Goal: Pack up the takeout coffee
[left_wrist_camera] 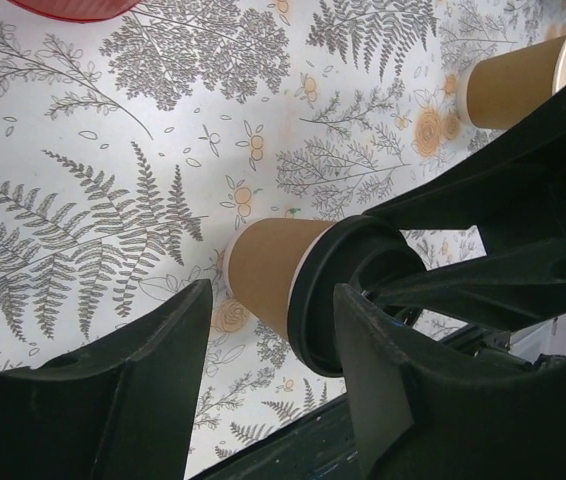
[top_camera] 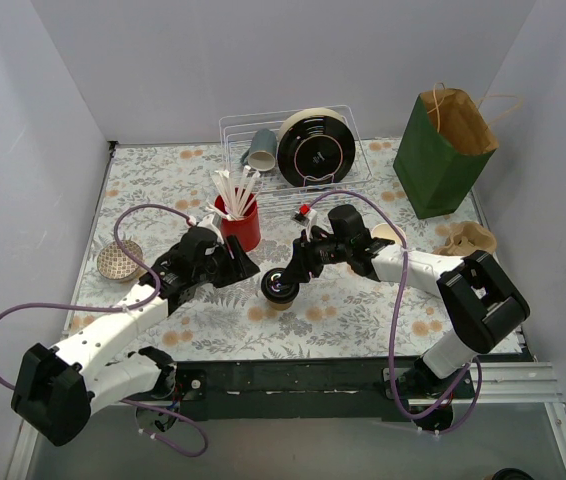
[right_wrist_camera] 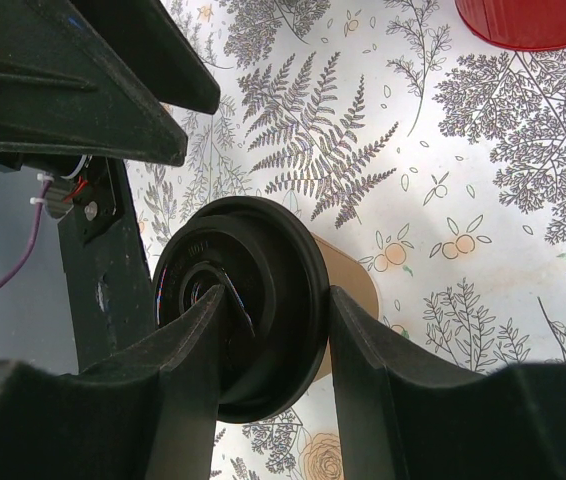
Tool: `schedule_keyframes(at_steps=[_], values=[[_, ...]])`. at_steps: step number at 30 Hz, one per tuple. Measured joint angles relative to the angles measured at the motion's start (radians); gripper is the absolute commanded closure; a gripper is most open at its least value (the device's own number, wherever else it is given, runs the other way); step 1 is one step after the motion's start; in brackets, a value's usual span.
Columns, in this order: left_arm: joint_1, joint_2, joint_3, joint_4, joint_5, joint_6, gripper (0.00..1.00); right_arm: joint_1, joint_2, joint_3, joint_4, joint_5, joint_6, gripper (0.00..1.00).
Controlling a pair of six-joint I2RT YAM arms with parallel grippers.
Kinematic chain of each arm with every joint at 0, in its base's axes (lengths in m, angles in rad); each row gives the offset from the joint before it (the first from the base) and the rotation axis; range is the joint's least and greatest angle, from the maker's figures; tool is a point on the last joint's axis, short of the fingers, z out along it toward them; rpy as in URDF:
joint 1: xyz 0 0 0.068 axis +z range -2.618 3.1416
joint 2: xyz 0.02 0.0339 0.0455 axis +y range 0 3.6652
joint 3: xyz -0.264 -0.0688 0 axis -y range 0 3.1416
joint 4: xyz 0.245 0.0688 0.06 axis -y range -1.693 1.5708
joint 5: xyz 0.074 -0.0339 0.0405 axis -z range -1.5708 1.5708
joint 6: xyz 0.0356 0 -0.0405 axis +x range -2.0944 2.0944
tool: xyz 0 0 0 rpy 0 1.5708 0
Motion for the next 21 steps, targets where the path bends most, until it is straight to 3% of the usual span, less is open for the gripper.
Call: schedule_keyframes(at_steps=[10, 21], values=[[0.0, 0.034, -0.019, 0.085, 0.095, -0.001, 0.53, -0.004, 0.006, 0.002, 0.004, -0.013, 0.0, 0.57], [0.0, 0.047, -0.062, 0.106, 0.1, -0.003, 0.6, -0.005, 0.006, 0.002, 0.004, -0.014, 0.0, 0.58]])
